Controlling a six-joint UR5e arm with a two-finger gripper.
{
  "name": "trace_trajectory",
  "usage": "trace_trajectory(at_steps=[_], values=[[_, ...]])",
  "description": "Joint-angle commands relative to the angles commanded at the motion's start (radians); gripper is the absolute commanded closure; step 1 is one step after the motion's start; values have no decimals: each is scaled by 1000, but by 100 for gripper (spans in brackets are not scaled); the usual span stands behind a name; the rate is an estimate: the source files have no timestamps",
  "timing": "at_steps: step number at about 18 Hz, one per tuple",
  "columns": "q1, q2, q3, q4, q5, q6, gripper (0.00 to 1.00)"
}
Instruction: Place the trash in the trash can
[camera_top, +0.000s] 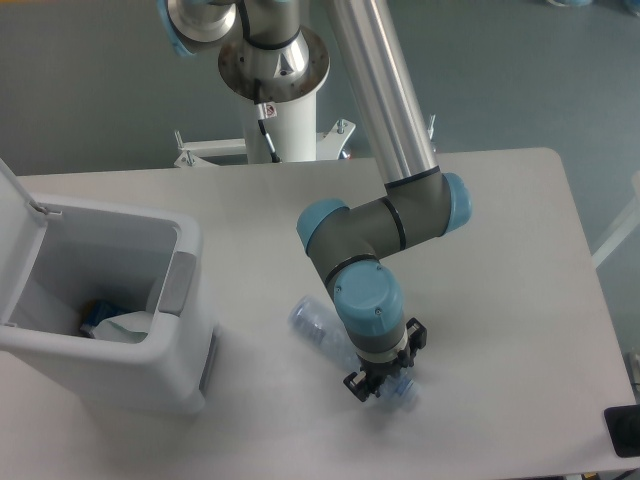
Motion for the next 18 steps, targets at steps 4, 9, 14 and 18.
trace_trajectory(at_steps=[4,9,14,18], values=[[0,6,6,2,0,0,39],[3,12,55,3,-12,0,38],[9,24,164,6,-34,-6,38],[28,69,250,6,-176,-5,40]])
